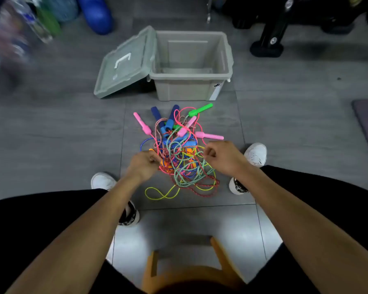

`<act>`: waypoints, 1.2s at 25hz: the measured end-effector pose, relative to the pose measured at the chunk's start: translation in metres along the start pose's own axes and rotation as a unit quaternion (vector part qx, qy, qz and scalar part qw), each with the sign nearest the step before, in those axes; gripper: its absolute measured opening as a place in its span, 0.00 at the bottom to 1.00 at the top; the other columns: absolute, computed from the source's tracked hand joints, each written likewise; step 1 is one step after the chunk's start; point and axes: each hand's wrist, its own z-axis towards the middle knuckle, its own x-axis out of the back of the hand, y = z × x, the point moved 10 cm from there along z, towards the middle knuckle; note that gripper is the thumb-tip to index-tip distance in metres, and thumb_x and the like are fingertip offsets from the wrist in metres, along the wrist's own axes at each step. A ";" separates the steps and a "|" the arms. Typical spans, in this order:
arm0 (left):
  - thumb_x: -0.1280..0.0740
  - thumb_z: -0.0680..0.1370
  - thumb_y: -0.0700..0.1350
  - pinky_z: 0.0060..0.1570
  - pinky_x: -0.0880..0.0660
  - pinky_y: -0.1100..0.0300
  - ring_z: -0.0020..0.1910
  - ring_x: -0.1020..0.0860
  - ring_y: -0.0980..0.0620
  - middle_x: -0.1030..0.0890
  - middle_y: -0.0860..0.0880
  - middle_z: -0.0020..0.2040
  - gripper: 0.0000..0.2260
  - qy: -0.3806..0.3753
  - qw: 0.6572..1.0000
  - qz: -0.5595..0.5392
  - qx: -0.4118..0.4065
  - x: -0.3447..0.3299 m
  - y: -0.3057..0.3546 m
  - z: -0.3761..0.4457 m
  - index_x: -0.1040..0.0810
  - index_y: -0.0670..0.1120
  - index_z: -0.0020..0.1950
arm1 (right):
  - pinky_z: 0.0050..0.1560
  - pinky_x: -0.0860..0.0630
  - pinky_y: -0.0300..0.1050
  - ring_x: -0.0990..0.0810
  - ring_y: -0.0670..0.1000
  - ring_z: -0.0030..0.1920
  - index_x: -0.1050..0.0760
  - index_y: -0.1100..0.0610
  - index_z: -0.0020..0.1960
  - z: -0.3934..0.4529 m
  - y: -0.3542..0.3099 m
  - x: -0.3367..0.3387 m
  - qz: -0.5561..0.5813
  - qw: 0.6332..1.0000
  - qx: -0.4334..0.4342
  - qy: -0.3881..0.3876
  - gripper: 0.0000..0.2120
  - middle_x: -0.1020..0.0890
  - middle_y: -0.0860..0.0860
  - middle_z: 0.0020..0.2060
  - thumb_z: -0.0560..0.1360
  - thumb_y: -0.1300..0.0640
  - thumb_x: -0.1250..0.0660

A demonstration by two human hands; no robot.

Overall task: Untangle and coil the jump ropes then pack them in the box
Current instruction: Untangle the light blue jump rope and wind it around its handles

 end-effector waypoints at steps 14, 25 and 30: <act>0.36 0.77 0.50 0.49 0.26 0.51 0.55 0.23 0.39 0.21 0.43 0.55 0.14 -0.036 0.953 0.284 -0.097 -0.150 0.041 0.174 0.23 0.53 0.63 | 0.46 0.23 0.45 0.18 0.52 0.43 0.19 0.57 0.41 0.087 0.164 -0.041 0.109 0.987 -0.117 0.032 0.05 0.15 0.52 0.39 0.71 0.63 0.34; 0.26 0.72 0.45 0.53 0.24 0.57 0.51 0.19 0.53 0.17 0.50 0.50 0.15 0.013 0.994 -0.042 -0.103 -0.105 0.078 0.142 0.19 0.47 0.58 | 0.43 0.27 0.40 0.18 0.50 0.41 0.19 0.58 0.42 0.069 0.155 -0.019 0.177 0.973 -0.119 0.083 0.05 0.16 0.52 0.38 0.72 0.62 0.34; 0.32 0.78 0.46 0.43 0.20 0.56 0.40 0.19 0.58 0.17 0.49 0.49 0.15 -0.040 0.987 -0.099 -0.120 -0.051 0.112 0.087 0.24 0.49 0.65 | 0.47 0.25 0.38 0.19 0.48 0.44 0.21 0.58 0.47 0.059 0.096 0.029 0.198 0.972 -0.056 0.110 0.04 0.16 0.53 0.43 0.73 0.62 0.32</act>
